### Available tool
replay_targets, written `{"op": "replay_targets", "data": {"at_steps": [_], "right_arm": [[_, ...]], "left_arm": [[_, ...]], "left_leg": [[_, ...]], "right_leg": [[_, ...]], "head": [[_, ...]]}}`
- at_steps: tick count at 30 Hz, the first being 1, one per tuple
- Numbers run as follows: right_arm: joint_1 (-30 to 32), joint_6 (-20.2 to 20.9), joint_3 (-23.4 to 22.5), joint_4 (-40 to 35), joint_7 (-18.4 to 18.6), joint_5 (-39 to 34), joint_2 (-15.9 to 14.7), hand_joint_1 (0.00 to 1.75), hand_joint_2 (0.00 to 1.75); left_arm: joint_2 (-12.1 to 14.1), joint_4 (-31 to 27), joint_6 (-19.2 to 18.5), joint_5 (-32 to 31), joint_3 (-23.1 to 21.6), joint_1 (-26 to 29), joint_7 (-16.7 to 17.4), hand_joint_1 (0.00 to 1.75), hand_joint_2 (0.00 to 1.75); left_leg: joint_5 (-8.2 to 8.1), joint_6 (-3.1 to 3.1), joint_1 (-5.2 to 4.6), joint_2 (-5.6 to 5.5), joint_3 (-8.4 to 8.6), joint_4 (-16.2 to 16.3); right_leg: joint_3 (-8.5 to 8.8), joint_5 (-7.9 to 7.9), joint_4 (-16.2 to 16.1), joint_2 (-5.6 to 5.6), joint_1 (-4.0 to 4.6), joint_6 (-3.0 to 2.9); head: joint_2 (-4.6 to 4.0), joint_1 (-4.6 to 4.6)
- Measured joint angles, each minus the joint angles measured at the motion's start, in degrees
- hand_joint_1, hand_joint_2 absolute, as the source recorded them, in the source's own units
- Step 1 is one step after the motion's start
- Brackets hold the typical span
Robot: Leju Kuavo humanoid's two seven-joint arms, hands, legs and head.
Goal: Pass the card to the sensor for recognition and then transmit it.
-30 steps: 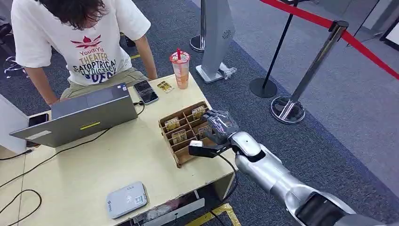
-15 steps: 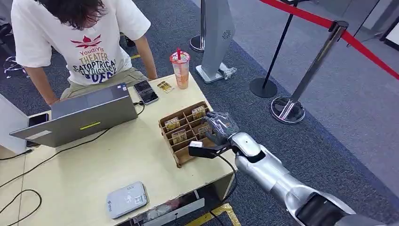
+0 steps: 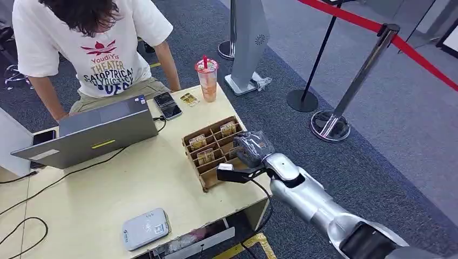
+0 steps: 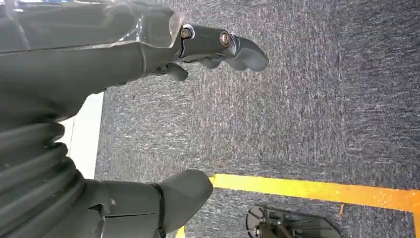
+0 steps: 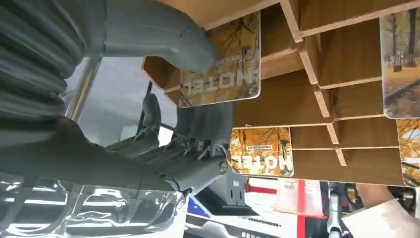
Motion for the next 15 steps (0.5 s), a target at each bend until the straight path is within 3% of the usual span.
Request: {"op": "replay_targets", "data": {"at_steps": [7,15], "right_arm": [[-0.2,0.7,-0.1,-0.2,-0.2,-0.1,0.0,1.48,1.75],[-2.2,2.2,-0.1,1.4,-2.5,-2.6,0.0,1.48,1.75]], "left_arm": [[0.0,0.0,0.0,0.0,0.0,0.0,-0.1,0.0,1.75],[0.0,0.0,-0.1,0.1,0.0,0.0,-0.1,0.0,1.75]], "left_leg": [[0.0,0.0,0.0,0.03,-0.01,0.0],[0.0,0.01,0.0,0.02,0.0,0.0]], "right_leg": [[0.01,0.0,0.0,0.01,0.0,0.0],[0.01,0.01,0.0,0.01,0.0,0.01]], "head": [[0.0,0.0],[0.0,0.02]]}}
